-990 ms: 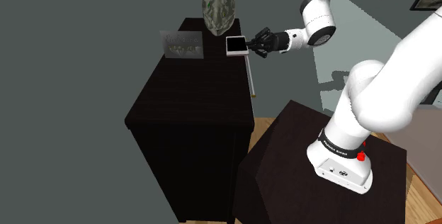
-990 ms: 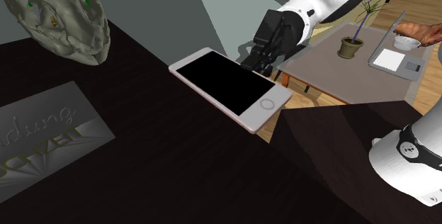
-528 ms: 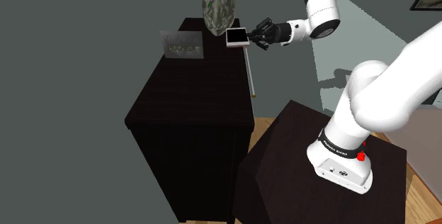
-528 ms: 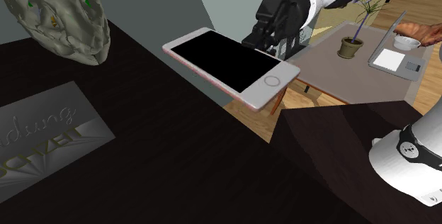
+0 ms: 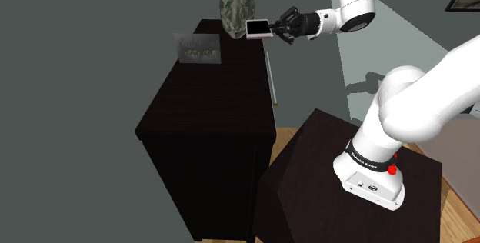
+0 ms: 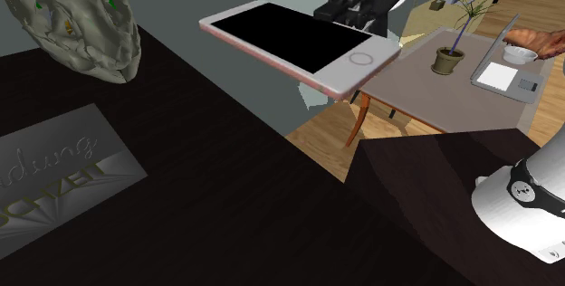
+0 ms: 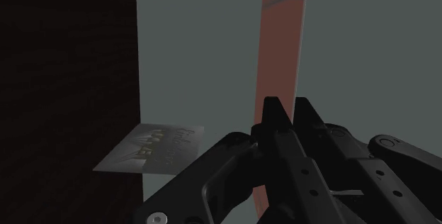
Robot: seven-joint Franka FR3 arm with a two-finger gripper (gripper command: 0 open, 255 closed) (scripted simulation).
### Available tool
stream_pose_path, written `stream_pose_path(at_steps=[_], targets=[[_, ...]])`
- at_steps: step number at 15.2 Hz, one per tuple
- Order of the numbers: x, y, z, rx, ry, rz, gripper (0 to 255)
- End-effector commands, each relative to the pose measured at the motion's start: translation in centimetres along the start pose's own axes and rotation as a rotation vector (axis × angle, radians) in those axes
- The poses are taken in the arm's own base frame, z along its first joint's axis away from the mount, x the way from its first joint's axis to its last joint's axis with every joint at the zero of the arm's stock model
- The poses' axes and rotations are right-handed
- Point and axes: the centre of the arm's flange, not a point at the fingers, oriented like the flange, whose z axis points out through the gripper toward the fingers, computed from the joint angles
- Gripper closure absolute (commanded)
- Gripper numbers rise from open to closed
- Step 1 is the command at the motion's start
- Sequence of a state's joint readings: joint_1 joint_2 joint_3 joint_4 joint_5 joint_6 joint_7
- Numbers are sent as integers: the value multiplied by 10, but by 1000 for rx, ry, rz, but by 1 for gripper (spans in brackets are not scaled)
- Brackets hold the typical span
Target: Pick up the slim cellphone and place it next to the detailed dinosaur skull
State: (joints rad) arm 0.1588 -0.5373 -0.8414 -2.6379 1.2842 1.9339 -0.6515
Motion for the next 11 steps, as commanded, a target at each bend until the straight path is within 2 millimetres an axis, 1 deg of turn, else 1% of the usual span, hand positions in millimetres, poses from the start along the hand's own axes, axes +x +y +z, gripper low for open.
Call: stream_pose_path(at_steps=[1,11], targets=[[0,-11,-1,0,0,0,255],[0,-63,-4,0,0,0,255]])
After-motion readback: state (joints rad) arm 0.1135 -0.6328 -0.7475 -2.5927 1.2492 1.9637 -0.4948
